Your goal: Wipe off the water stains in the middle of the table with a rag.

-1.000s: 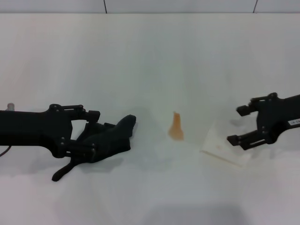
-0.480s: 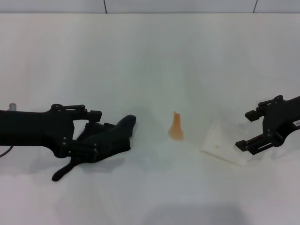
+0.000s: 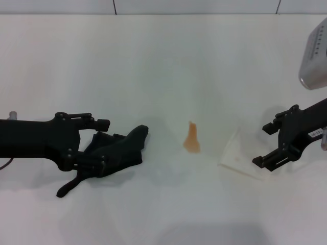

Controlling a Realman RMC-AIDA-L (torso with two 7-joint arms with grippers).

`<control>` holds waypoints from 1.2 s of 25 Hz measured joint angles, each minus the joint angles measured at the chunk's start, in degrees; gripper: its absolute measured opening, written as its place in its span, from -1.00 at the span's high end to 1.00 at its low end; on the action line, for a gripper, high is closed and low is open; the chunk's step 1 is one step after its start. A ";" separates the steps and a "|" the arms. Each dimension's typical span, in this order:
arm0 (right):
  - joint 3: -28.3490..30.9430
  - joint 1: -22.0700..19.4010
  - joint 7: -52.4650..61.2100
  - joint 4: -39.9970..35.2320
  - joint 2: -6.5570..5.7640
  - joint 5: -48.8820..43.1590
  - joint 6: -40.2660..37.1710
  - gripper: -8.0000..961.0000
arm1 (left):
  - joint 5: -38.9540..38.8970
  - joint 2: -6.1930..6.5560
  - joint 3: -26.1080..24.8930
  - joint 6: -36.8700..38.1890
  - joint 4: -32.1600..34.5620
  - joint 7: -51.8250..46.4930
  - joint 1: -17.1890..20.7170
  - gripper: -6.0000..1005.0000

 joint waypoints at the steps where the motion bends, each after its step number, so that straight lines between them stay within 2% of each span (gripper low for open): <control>1: -0.39 0.08 0.32 -0.11 0.02 0.00 -0.01 -0.78 | 0.00 0.01 0.00 0.00 0.05 0.00 -0.02 -0.76; 30: -7.50 0.33 4.73 0.29 0.16 -1.37 4.20 -0.78 | -0.01 0.11 0.00 0.04 0.21 0.37 -0.60 -0.76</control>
